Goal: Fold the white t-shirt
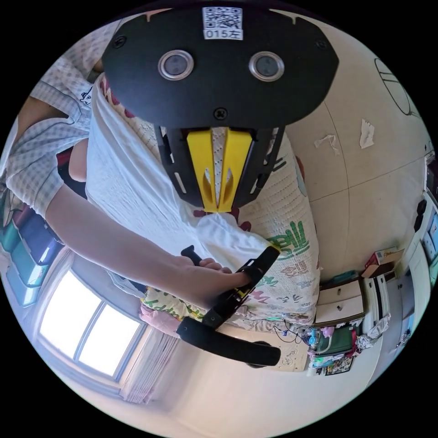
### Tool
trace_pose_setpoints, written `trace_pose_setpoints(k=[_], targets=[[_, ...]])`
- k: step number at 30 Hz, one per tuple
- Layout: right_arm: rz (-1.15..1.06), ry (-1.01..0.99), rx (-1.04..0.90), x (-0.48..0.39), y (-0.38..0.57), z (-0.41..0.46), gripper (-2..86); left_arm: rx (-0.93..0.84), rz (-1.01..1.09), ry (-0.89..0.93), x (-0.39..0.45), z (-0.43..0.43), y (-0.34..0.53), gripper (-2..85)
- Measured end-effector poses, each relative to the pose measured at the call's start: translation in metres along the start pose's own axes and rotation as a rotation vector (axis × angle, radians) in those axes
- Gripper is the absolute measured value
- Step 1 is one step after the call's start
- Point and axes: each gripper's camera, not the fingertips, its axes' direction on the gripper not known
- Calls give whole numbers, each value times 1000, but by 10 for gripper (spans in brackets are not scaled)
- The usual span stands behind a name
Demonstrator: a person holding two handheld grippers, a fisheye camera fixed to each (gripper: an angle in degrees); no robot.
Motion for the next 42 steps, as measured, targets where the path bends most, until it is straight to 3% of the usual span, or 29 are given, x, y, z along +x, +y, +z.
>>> trace_pose_setpoints(k=[11,16,19,25,31,35,39,42], targets=[[133,-186,254,57,56,-49,-3,35,51,-39,35,18,24,-9],[306,-366,511,147,163,-84,-2,55,210,-68,99,36,0,-8],[435,-395,567,191,237,-68,0,-4,330,-81,148,75,-13,-8],[561,-412,409,240,337,2,27,-313,468,-155,207,200,6,8],[478,-332,432,245,354,-14,68,-265,489,-176,234,213,10,51],[417,-339,372,231,339,-4,77,-320,510,-185,256,252,7,35],[391,-282,261,223,336,23,68,-421,563,-351,273,316,32,2],[353,-218,271,220,347,26,47,-361,646,-449,288,336,60,-5]])
